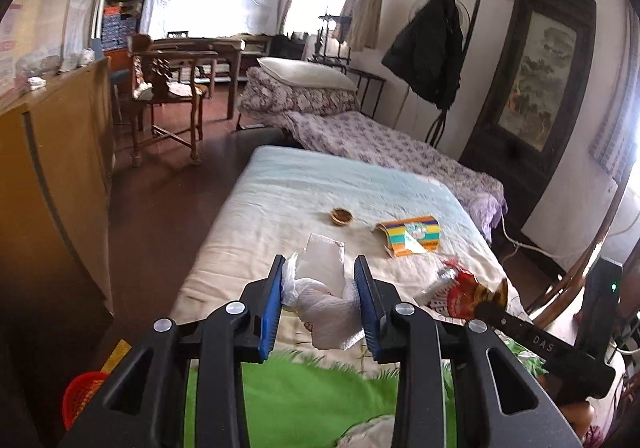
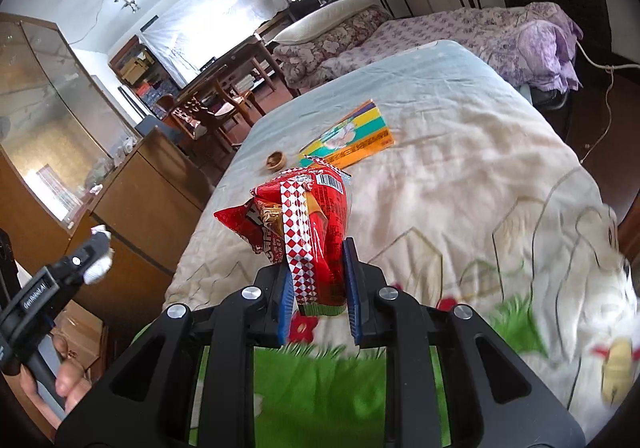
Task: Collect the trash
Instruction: 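Carry tissue and snack bag to the red wastebasket and release both, then move both tools back toward the bed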
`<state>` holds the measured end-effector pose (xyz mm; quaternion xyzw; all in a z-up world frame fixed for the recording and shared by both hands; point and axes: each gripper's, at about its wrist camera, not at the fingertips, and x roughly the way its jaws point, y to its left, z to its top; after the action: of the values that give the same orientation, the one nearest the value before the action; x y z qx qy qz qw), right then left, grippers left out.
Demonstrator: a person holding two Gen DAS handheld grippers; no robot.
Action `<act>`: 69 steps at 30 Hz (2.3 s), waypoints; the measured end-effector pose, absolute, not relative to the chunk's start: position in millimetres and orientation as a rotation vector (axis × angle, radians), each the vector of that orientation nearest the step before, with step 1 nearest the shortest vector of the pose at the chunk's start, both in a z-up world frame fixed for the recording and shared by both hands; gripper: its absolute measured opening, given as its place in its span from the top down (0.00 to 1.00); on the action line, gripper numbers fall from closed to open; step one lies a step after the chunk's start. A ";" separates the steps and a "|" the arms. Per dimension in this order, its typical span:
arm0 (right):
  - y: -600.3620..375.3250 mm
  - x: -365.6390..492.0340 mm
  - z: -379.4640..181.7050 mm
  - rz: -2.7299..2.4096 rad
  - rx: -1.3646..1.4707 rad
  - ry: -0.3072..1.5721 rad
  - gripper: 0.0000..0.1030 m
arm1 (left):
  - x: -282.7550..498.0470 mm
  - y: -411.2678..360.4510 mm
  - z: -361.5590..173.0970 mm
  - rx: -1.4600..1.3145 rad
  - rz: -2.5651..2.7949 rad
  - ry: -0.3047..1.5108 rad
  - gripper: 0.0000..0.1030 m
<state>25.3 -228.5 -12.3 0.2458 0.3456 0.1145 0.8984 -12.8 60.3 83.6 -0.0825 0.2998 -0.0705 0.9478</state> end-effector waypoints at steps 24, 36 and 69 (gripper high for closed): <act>-106.3 -54.0 77.8 0.548 0.358 0.625 0.77 | -140.4 230.3 77.8 -0.242 0.113 0.592 0.65; -18.0 -52.0 51.0 0.641 0.204 0.762 0.77 | -173.6 328.8 -38.0 -0.256 0.366 0.861 0.12; 120.4 -40.5 -6.5 0.775 0.010 0.948 0.49 | -216.9 360.4 -52.1 -0.189 0.571 0.879 0.06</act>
<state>-40.5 120.4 -6.5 0.0045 0.4449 0.3638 0.8184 -216.9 360.4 -52.1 -0.0900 0.4191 0.2723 0.8614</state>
